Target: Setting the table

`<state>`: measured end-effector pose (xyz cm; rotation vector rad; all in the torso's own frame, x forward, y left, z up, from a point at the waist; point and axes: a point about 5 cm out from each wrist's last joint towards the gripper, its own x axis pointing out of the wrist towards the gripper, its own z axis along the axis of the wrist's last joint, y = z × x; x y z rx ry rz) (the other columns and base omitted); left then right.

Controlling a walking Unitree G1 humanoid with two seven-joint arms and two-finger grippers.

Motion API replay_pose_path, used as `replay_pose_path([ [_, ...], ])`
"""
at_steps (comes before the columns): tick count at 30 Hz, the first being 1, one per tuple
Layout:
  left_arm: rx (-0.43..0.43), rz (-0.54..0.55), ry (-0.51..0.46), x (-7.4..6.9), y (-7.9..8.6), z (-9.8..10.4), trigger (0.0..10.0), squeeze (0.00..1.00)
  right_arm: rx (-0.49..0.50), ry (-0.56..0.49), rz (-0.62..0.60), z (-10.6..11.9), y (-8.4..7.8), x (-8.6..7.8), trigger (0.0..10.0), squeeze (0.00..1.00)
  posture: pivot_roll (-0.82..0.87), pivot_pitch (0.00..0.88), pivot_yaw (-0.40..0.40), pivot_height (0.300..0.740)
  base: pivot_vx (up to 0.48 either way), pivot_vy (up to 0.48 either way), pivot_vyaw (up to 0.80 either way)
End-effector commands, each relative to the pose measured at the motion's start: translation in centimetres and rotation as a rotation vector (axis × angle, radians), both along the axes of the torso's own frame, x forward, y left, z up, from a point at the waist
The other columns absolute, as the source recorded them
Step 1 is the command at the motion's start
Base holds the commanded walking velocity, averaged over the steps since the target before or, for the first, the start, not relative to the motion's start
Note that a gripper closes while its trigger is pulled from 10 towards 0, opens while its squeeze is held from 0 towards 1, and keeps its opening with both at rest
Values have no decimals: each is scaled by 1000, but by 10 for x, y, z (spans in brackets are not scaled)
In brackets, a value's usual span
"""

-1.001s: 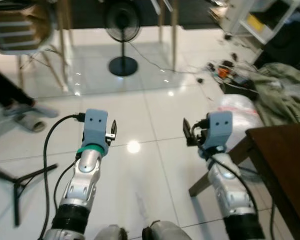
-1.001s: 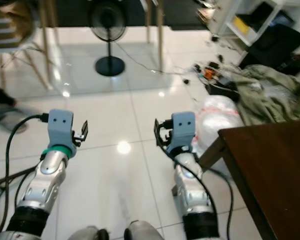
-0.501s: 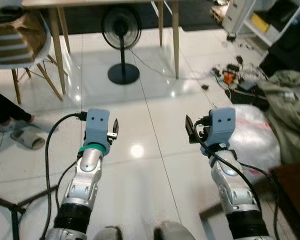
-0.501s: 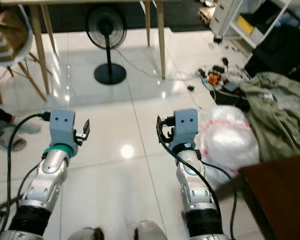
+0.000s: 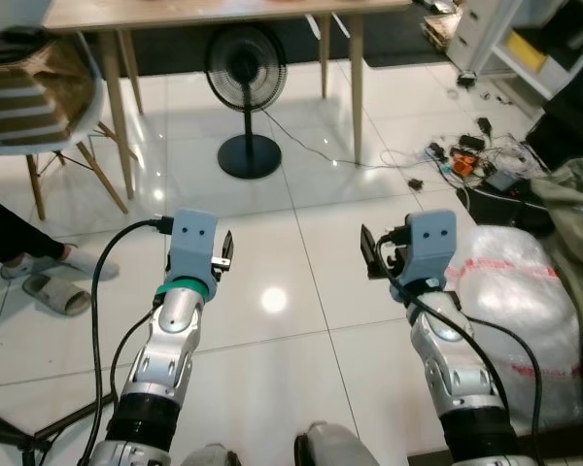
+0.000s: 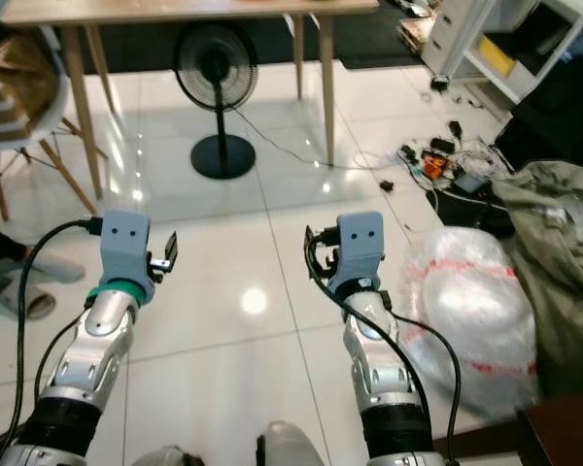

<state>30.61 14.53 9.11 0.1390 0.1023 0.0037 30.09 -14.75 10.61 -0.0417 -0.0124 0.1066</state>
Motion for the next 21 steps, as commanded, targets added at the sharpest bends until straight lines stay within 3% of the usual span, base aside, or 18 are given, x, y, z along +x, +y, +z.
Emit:
replay_pose_path([
  [1, -4, 6, 25, -1, 1, -5, 10000, 0, 0, 13, -1, -4, 0, -2, 10000, 0, -171, 0, 35, 740, 465, 0, 0],
  [21, 0, 5, 49, -2, 1, -8, 10000, 0, 8, 18, -11, -5, -2, -4, 10000, 0, -171, 0, 33, 740, 472, 0, 0],
])
